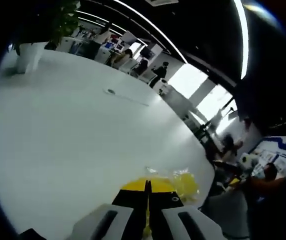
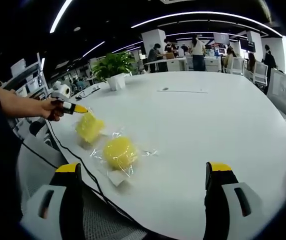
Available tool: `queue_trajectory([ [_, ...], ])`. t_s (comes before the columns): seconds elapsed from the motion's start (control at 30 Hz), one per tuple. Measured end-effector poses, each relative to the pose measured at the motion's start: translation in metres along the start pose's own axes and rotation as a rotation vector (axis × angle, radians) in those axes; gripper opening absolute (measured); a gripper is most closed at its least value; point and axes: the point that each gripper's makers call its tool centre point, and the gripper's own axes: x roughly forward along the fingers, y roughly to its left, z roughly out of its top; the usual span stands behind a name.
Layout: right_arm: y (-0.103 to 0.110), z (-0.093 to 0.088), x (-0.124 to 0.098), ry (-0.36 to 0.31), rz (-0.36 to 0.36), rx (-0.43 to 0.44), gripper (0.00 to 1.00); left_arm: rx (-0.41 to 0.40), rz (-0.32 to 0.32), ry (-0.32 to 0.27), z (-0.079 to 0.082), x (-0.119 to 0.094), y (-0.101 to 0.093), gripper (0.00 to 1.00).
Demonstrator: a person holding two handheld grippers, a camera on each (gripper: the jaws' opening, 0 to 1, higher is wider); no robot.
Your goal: Compare the silicone blocks by pressing each to a similar depth, holding the contact briefly, and releasing to observe deformation and rebound differences across the visible hardness samples.
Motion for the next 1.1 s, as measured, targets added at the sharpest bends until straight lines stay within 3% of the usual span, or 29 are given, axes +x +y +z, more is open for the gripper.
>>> queue_trajectory([
  [0.3,0.002,0.006,0.001,-0.01,0.009,-0.01,0.96,0.047,-0.004,-0.04,0.015,-0.007,-0.017,0.0],
  [0.63,0.005,0.015,0.002,-0.029,0.024,-0.018,0.96,0.168,-0.004,-0.059,0.038,-0.012,-0.038,0.0],
  [0.93,0.004,0.024,0.0,-0.048,0.029,-0.025,0.96,0.238,-0.029,-0.137,0.078,-0.024,-0.062,0.0],
  [1.1,0.003,0.035,0.001,-0.074,0.028,-0.027,0.96,0.259,-0.048,-0.149,0.096,-0.033,-0.076,0.0],
])
